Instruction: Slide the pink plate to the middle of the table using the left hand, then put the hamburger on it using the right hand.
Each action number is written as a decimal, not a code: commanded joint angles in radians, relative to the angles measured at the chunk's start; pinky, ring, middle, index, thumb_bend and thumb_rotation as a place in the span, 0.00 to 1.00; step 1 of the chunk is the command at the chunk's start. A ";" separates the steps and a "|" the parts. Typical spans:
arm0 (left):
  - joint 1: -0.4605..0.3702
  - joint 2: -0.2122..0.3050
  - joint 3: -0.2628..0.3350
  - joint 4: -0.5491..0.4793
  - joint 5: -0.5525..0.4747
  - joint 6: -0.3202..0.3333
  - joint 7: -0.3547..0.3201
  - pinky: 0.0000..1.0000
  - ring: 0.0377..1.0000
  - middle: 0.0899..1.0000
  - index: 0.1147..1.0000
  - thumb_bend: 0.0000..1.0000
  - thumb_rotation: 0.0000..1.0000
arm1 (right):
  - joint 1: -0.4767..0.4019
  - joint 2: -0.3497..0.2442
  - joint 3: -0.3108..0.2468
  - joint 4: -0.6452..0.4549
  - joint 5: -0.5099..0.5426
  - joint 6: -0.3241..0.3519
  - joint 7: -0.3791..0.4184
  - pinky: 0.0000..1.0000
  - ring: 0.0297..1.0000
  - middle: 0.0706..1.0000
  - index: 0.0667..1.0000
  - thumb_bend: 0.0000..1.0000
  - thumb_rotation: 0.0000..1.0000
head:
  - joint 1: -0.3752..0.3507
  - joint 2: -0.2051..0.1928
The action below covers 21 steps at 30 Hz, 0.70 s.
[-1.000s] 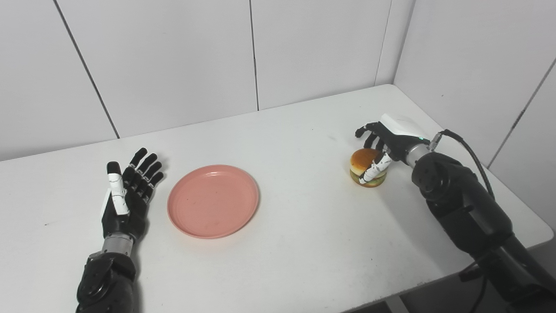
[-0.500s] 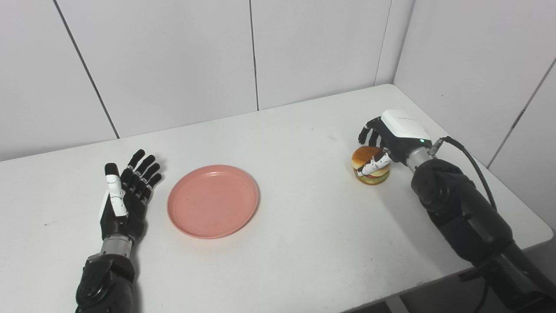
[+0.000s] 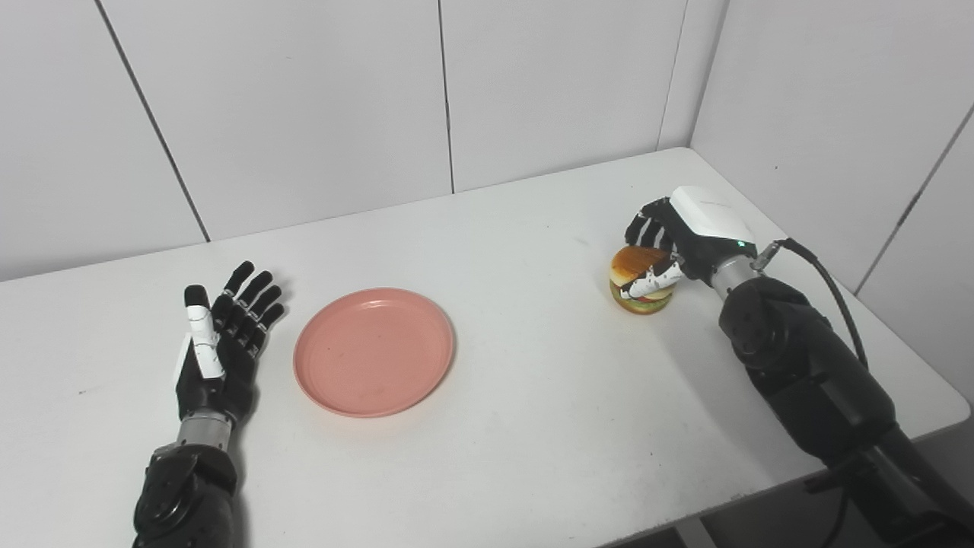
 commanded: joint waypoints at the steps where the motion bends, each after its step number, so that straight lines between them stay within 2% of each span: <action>1: 0.050 -0.013 -0.003 0.017 0.002 -0.003 -0.006 0.90 0.88 0.86 0.85 0.93 1.00 | -0.047 -0.005 -0.014 -0.036 -0.001 -0.040 -0.040 0.21 0.25 0.42 0.45 0.53 0.00 | 0.008 0.000; 6: 0.057 -0.020 -0.012 0.001 0.010 -0.003 0.001 0.88 0.88 0.86 0.85 0.93 1.00 | -0.068 0.002 -0.006 -0.048 0.010 -0.075 -0.045 0.15 0.21 0.43 0.45 0.53 0.00 | 0.039 0.004; 9: 0.063 -0.029 -0.017 -0.009 0.015 -0.008 0.005 0.88 0.88 0.86 0.85 0.90 1.00 | -0.098 0.024 0.003 -0.070 0.027 -0.066 -0.018 0.13 0.18 0.43 0.45 0.53 0.00 | 0.073 0.008; 11: 0.070 -0.037 -0.022 -0.025 0.020 -0.002 0.013 0.88 0.88 0.87 0.85 0.87 1.00 | -0.123 0.033 0.020 -0.083 0.022 -0.061 -0.002 0.14 0.21 0.43 0.45 0.53 0.00 | 0.098 0.012; 14: 0.082 -0.049 -0.032 -0.050 0.043 0.003 0.035 0.88 0.88 0.87 0.85 0.85 1.00 | -0.161 0.046 0.043 -0.091 0.023 -0.050 0.024 0.20 0.28 0.36 0.46 0.53 0.00 | 0.132 0.016; 17: 0.088 -0.062 -0.040 -0.068 0.060 0.010 0.056 0.87 0.87 0.86 0.84 0.84 1.00 | -0.191 0.058 0.059 -0.094 0.023 -0.043 0.043 0.24 0.31 0.37 0.46 0.53 0.00 | 0.165 0.020; 18: 0.089 -0.066 -0.041 -0.072 0.063 0.012 0.061 0.87 0.88 0.86 0.84 0.86 1.00 | -0.201 0.063 0.065 -0.095 0.022 -0.043 0.050 0.35 0.44 0.44 0.44 0.53 0.00 | 0.178 0.021; 19: 0.092 -0.072 -0.043 -0.080 0.065 0.018 0.067 0.87 0.87 0.85 0.83 0.86 1.00 | -0.214 0.070 0.072 -0.096 0.023 -0.041 0.057 0.40 0.49 0.47 0.43 0.53 0.00 | 0.185 0.021; 21: 0.097 -0.083 -0.045 -0.098 0.073 0.029 0.082 0.87 0.87 0.85 0.83 0.87 1.00 | -0.232 0.082 0.078 -0.094 0.029 -0.039 0.066 0.33 0.42 0.43 0.44 0.53 0.00 | 0.203 0.025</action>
